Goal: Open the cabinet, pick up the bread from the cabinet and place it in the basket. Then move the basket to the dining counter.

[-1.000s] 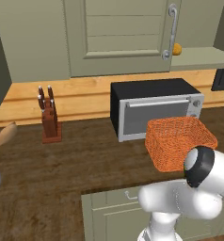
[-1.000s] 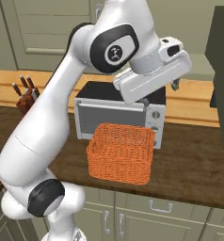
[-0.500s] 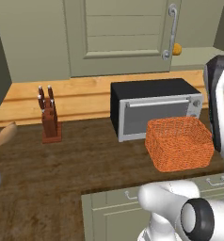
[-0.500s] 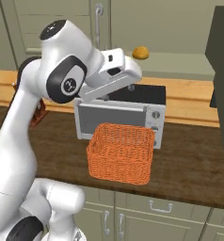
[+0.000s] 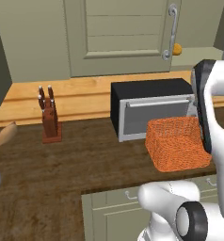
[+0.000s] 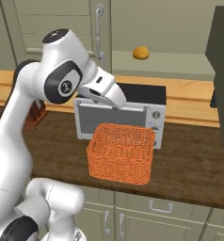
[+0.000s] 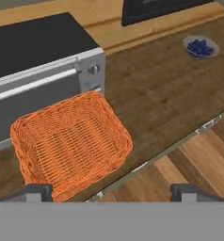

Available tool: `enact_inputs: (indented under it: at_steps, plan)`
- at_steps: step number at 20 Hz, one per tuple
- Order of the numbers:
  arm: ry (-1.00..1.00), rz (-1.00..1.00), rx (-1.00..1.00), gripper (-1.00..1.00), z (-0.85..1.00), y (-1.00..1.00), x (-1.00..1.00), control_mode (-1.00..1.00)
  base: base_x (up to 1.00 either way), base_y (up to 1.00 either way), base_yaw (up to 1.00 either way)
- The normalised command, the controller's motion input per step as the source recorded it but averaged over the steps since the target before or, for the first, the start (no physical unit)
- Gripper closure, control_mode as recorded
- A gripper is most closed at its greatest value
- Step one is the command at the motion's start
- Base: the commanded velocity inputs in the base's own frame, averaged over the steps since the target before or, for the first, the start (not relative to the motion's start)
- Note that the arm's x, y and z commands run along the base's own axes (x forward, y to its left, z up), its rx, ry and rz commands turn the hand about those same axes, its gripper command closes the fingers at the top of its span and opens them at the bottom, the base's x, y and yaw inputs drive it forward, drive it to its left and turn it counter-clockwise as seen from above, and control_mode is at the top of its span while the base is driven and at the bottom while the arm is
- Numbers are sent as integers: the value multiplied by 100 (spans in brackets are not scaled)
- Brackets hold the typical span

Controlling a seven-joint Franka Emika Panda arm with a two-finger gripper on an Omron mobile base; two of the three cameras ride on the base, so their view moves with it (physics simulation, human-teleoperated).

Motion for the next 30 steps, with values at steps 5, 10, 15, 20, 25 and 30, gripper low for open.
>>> enact_inputs:
  at_steps: [5, 10, 15, 20, 25, 30]
  plan:
    - [-1, 11, 38, -100, 8, 17, 15, -100, 0, 0, 0]
    - [-26, 52, -28, -100, 19, 60, 0, -100, 0, 0, 0]
    - [-23, 47, -21, -100, 70, 34, 0, -100, 0, 0, 0]
    - [-18, 11, -13, -100, 92, 36, 0, -100, 0, 0, 0]
    - [-4, -8, 5, -100, 63, 19, 6, -100, 0, 0, 0]
    - [-5, -2, 17, -100, 2, 0, 12, -100, 0, 0, 0]
